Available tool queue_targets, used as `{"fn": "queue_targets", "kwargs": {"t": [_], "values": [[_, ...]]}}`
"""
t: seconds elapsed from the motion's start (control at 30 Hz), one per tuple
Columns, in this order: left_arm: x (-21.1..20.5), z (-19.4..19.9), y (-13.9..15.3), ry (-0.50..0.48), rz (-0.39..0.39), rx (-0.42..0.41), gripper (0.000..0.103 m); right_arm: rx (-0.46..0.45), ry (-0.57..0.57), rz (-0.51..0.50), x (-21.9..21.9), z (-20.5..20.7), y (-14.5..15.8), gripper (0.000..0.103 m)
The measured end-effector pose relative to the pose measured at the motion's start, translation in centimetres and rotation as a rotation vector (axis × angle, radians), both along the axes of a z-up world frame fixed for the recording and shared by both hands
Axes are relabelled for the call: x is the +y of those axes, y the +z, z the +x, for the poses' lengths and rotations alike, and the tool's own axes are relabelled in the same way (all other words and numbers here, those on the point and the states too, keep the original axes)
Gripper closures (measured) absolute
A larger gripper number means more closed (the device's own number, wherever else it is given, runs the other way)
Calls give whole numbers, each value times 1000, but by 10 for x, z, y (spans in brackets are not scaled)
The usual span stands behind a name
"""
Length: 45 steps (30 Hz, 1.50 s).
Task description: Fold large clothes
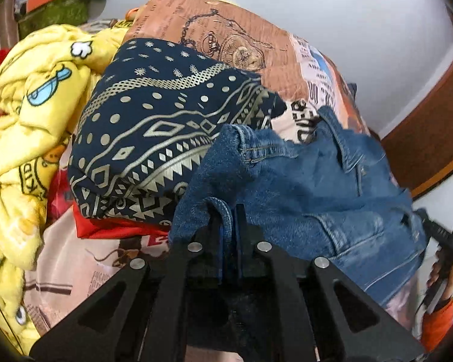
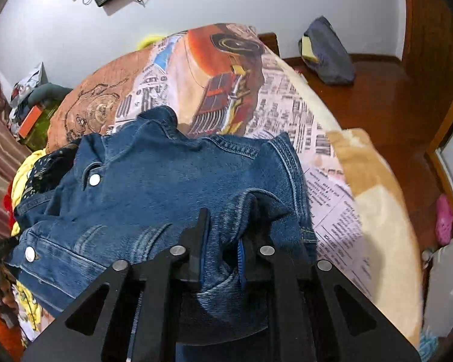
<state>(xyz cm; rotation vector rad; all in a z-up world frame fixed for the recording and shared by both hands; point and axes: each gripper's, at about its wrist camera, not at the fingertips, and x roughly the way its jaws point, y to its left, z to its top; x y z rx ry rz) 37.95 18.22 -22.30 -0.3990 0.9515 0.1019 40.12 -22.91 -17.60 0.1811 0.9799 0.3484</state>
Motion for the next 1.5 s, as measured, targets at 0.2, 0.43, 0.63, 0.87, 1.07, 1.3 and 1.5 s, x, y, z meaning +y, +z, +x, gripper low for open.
{"fn": "queue_targets", "kwargs": {"t": [0.2, 0.43, 0.63, 0.87, 1.07, 1.3, 1.5], "values": [[-19, -3, 13, -70, 130, 38, 94, 47, 33, -23, 1, 0, 12, 84], [-40, -28, 56, -91, 285, -10, 30, -33, 97, -181, 11, -38, 48, 49], [-62, -57, 87, -151, 284, -82, 26, -104, 151, -212, 16, -78, 72, 46], [-120, -68, 68, -293, 272, -51, 20, -65, 264, -177, 43, -114, 61, 46], [-161, -62, 30, -352, 306, 0, 20, -12, 321, -196, 72, -121, 27, 46], [-164, -37, 11, -351, 452, -5, 13, -7, 316, -263, 93, -108, 6, 46], [-144, 4, 22, -314, 555, -21, 13, -24, 340, -299, 111, -75, 2, 41]]}}
